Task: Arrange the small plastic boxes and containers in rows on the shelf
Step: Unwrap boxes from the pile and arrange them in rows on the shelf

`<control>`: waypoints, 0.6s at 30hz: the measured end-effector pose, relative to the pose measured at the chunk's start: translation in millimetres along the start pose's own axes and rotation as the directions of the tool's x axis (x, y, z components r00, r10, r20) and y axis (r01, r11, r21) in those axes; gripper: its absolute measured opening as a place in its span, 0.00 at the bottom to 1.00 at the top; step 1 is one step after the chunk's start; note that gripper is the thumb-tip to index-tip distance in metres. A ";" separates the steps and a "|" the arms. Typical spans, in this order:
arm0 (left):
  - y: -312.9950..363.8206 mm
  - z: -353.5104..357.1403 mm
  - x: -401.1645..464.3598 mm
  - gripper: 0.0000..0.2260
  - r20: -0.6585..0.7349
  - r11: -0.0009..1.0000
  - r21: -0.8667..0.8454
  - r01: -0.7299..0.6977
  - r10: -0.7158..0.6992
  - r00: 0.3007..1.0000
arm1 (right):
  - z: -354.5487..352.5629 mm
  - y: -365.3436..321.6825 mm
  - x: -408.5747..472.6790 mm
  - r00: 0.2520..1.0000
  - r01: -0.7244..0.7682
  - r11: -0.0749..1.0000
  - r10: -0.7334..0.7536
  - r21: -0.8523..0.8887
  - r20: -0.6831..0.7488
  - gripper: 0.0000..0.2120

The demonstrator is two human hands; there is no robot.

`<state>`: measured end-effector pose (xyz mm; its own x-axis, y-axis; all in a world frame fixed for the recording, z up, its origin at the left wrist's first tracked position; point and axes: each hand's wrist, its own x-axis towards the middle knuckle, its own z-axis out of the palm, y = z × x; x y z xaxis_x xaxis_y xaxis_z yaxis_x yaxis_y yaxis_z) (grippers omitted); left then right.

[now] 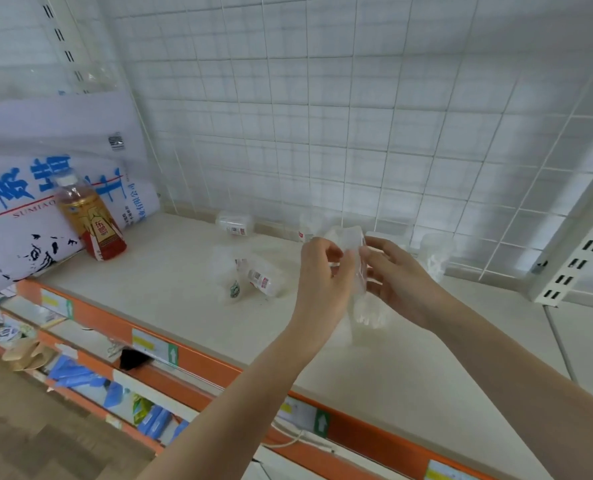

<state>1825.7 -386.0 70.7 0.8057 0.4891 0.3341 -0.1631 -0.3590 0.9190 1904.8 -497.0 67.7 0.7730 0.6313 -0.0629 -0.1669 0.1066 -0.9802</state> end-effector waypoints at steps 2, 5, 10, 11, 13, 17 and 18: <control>7.2 7.5 -1.8 0.04 0.021 0.995 -0.067 0.080 -0.079 0.997 | -11.7 -1.8 -12.6 1.000 0.013 0.999 -0.012 -0.036 0.016 0.26; 16.4 25.1 -8.0 0.07 0.103 0.975 -0.146 0.168 -0.154 0.983 | -30.2 -3.8 -34.8 0.997 0.033 0.951 -0.051 -0.308 -0.052 0.32; 32.3 68.3 -34.4 0.17 0.301 0.977 -0.008 0.212 -0.200 0.932 | -67.9 -6.6 -82.6 0.988 0.078 0.789 -0.143 -0.609 -0.059 0.36; 35.9 78.3 -41.9 0.17 0.329 0.978 0.015 0.209 -0.203 0.922 | -76.5 -6.0 -93.0 0.991 0.069 0.761 -0.129 -0.645 -0.046 0.36; 41.9 98.2 -57.1 0.15 0.360 0.973 0.020 0.231 -0.223 0.906 | -95.3 -3.2 -114.0 0.991 0.046 0.673 -0.124 -0.738 -0.052 0.38; 51.3 140.4 -84.5 0.14 0.394 0.961 -0.039 0.272 -0.236 0.888 | -132.0 -2.9 -158.0 0.967 -0.007 0.400 -0.230 -0.917 -0.107 0.37; 54.7 151.7 -90.8 0.14 0.407 0.958 -0.054 0.282 -0.236 0.882 | -140.9 -4.8 -169.2 0.962 -0.036 0.368 -0.239 -0.929 -0.132 0.36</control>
<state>1830.0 -570.7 58.8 0.9812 0.1926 -0.0079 0.0400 -0.1632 0.9858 1861.0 -712.6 56.7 0.8643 0.4804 0.1488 0.4794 -0.6976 -0.5324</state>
